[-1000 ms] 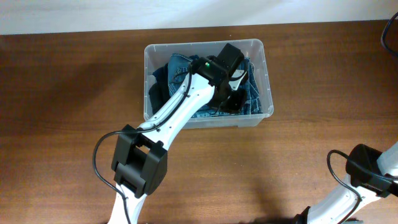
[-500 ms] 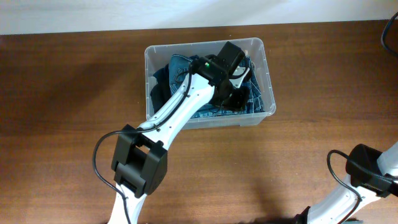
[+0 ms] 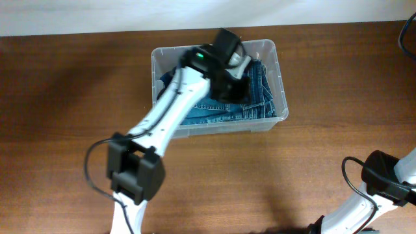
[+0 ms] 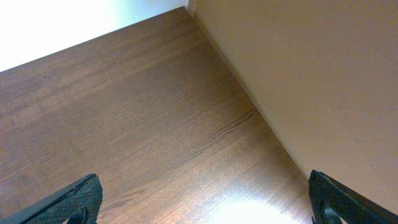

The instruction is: Pack container

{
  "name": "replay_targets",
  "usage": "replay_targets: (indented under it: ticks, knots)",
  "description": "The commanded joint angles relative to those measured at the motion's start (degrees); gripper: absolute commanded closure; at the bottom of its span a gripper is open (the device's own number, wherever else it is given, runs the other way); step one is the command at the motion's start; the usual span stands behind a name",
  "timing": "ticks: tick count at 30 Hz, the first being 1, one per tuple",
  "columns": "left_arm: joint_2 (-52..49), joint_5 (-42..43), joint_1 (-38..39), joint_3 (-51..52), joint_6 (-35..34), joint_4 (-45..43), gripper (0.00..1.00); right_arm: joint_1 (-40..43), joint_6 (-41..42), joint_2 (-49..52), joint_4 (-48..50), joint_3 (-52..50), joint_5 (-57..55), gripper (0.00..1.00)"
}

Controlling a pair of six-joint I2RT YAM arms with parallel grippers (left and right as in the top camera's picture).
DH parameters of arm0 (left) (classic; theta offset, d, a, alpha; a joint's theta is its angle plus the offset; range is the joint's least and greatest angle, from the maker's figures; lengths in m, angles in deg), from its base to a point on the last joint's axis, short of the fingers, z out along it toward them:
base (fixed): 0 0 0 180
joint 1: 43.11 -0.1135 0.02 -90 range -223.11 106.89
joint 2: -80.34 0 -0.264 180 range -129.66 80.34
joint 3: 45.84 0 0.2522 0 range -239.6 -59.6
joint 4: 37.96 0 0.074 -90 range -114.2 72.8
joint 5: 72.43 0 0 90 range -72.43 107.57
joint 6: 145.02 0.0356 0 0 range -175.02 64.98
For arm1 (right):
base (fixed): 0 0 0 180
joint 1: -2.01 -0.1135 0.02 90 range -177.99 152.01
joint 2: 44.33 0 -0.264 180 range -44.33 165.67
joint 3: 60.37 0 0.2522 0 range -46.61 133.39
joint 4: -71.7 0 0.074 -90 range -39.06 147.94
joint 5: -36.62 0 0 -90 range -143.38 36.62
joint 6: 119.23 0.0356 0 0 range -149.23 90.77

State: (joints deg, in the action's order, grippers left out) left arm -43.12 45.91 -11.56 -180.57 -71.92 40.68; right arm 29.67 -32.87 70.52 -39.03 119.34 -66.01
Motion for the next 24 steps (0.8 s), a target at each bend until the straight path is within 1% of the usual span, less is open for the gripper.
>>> replay_targets:
  ticks: [1,5,7,8,9,12,17,18,24]
  knots:
    - [9.16,-6.82,-5.44,-1.88,0.72,2.6,0.77,0.11,0.09,0.04,-0.35,-0.09,-0.48,0.02]
    - [15.26,-14.8,-9.9,-1.88,0.74,8.44,0.77,0.11,0.09,0.04,-0.33,-0.09,-0.48,0.02]
    - [18.64,-18.84,-12.72,-1.88,1.86,12.92,0.77,0.11,0.09,0.04,-0.35,-0.09,-0.48,0.02]
    - [20.2,-20.68,-14.1,-1.88,2.1,15.28,0.78,0.11,0.09,0.04,-0.35,-0.09,-0.48,0.01]
    - [22.73,-23.76,-16.13,-1.88,2.25,18.86,0.82,0.11,0.09,0.04,-0.33,-0.09,-0.48,0.02]
    - [26.82,-26.99,-18.78,-1.79,2.25,22.95,0.85,0.11,0.09,0.04,-0.33,-0.09,-0.48,0.02]
    - [34.01,-28.81,-20.11,-1.01,2.16,25.24,0.86,0.11,0.09,0.04,-0.33,-0.09,-0.48,0.02]
    - [37.48,-28.81,-20.11,-0.02,1.42,25.18,0.89,0.11,0.09,0.04,-0.33,-0.09,-0.48,0.02]
    - [49.99,-29.75,-20.11,5.55,-1.73,24.04,0.88,0.11,0.09,0.04,-0.33,-0.09,-0.48,0.02]
